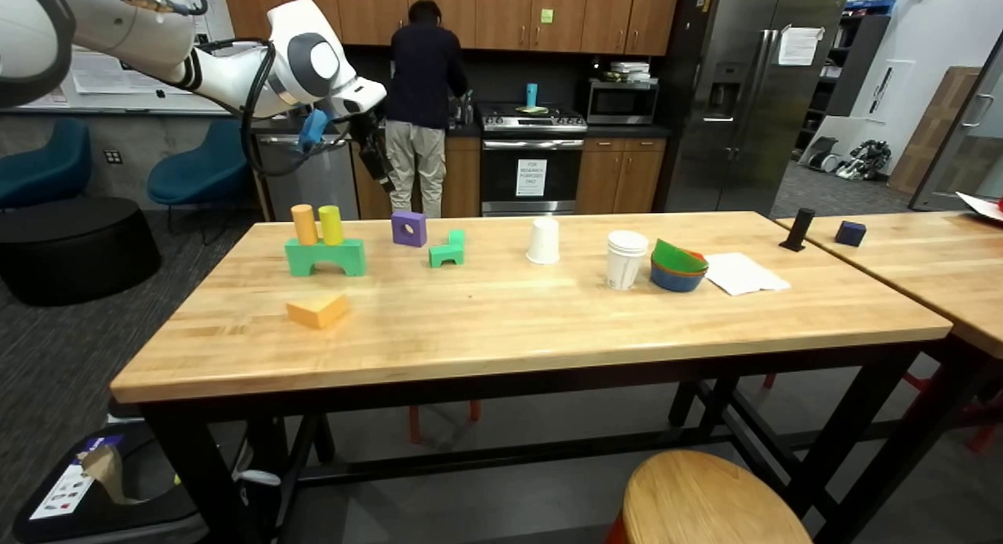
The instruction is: Move the purple block forward
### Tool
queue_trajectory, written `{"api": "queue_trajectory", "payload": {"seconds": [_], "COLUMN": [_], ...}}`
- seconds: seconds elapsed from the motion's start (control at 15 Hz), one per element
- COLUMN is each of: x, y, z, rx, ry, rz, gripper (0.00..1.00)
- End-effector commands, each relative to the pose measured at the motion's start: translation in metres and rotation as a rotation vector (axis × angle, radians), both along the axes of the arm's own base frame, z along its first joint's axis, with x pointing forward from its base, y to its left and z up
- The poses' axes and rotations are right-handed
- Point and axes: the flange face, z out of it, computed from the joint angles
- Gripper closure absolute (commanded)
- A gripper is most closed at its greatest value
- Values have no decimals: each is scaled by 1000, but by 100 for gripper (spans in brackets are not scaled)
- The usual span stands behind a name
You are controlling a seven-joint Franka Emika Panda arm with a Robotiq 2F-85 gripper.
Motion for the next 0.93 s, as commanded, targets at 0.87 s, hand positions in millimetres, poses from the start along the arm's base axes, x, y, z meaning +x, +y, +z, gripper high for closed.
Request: {"api": "queue_trajectory", "payload": {"seconds": [0.87], "x": [49], "y": [52], "z": [-24], "rx": [23], "ry": [6], "rz": [23], "gripper": [0]}}
